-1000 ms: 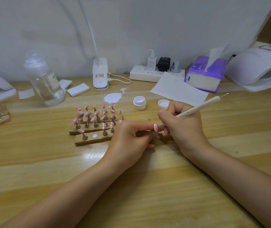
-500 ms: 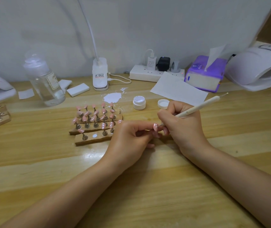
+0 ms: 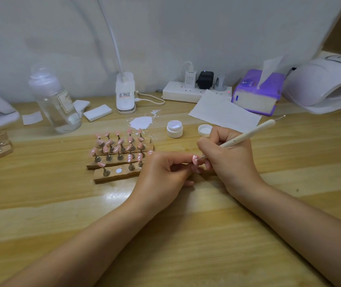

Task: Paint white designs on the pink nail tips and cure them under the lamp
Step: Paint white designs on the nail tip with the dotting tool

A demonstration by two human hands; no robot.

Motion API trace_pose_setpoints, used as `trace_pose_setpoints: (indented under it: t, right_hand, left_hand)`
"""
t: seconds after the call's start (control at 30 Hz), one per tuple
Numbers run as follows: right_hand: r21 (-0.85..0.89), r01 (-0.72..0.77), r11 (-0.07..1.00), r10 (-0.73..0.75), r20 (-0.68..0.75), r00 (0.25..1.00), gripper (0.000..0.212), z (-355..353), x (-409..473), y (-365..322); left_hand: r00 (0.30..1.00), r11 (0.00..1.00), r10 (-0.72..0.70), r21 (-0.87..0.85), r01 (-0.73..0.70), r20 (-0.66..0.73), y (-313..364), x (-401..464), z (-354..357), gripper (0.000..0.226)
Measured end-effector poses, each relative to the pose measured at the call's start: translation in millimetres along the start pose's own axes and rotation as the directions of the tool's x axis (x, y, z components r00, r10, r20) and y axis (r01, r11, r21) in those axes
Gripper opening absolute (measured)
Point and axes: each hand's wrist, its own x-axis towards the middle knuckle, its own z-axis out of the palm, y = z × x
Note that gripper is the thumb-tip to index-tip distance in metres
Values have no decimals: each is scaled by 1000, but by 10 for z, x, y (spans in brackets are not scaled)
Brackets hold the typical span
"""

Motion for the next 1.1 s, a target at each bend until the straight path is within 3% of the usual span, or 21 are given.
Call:
trace_pose_setpoints:
  t: [1.1]
  right_hand:
    - [-15,7,1000,-7,6,1000,36,-3,4,7]
  left_hand:
    - [1000,1000,-4,25,3,6,-15,0,-6,43]
